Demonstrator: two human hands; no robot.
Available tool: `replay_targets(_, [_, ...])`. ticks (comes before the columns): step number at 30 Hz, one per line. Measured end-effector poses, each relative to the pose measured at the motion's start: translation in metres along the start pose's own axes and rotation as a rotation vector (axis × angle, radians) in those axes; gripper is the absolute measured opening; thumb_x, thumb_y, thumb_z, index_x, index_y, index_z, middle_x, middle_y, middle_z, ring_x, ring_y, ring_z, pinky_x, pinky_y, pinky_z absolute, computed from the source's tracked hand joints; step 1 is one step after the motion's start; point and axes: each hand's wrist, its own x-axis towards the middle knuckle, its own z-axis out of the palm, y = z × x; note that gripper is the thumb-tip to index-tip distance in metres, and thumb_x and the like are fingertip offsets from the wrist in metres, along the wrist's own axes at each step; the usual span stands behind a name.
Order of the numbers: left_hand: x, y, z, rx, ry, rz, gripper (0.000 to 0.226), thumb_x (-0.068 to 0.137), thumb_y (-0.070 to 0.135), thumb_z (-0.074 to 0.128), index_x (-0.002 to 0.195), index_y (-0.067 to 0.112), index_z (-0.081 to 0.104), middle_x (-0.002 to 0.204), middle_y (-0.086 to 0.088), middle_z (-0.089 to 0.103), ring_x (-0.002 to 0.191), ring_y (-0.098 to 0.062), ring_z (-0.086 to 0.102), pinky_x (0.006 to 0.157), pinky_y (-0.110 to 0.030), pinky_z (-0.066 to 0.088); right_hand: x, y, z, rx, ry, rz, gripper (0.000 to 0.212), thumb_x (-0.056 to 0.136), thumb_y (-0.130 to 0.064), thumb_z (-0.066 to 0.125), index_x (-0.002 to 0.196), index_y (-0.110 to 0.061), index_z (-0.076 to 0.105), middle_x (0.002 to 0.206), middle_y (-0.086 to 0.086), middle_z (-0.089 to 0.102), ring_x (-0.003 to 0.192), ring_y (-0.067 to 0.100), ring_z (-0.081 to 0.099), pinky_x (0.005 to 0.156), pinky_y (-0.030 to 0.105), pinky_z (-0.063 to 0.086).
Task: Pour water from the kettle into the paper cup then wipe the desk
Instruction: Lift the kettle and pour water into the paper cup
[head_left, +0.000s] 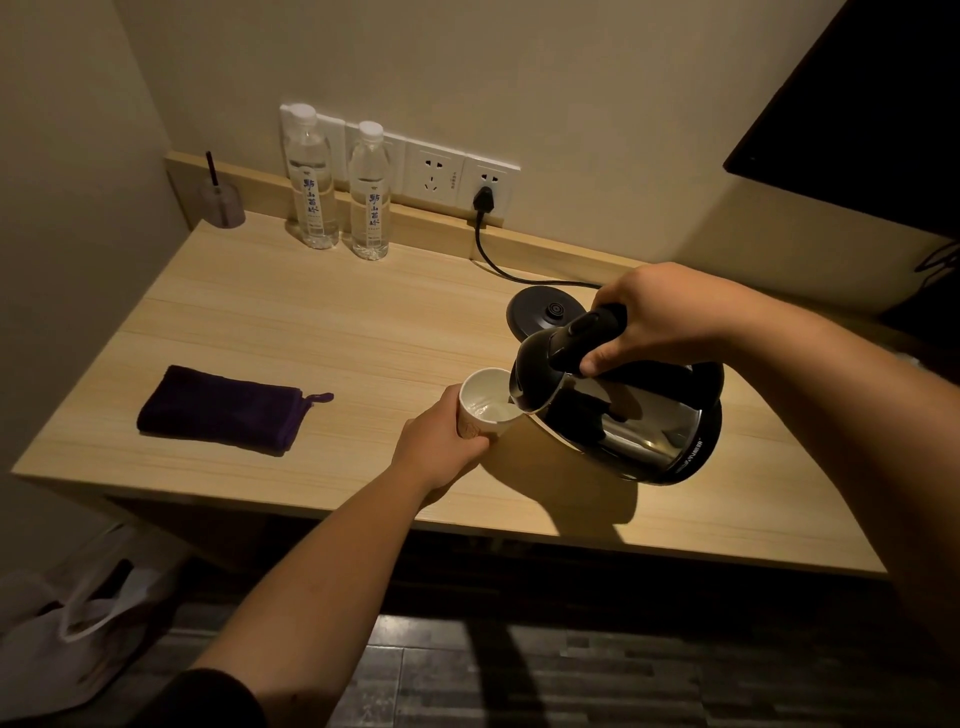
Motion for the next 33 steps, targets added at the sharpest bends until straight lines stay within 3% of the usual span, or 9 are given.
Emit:
replay_targets(24, [-0.001,0.003,-0.002,0.024,-0.007,0.009,0.072,0.077,0.042,0.068,0.139,0.033,0.032,0.120,0.006,0.060,0.105,-0.020,0.057,0.086,-0.039,0.051,0.004,-0.004,-0.001,-0.016,0.001,0.015,0.035,0.072,-0.045,0.077,0.095,-0.022,0.063,0.085,0.002,0.064,0.080,0.020,0.058,0.055,0.023,0.040])
replay_targets(29, [-0.002,0.004,-0.002,-0.001,-0.014,0.001,0.071,0.073,0.048,0.068,0.135,0.037,0.034,0.114,0.011,0.061,0.103,-0.017,0.057,0.085,-0.038,0.051,-0.011,0.020,0.008,0.154,0.024,0.067,0.033,0.071,-0.040,0.079,0.094,-0.022,0.064,0.086,0.000,0.064,0.079,0.011,0.057,0.062,0.026,0.044])
replay_targets(33, [-0.003,0.004,-0.002,-0.025,-0.010,-0.001,0.071,0.073,0.048,0.071,0.133,0.036,0.036,0.112,0.013,0.059,0.101,-0.014,0.055,0.081,-0.031,0.048,-0.032,0.048,0.037,0.442,0.096,0.158,0.031,0.069,-0.032,0.081,0.094,-0.023,0.065,0.089,0.002,0.066,0.085,0.018,0.060,0.074,0.034,0.049])
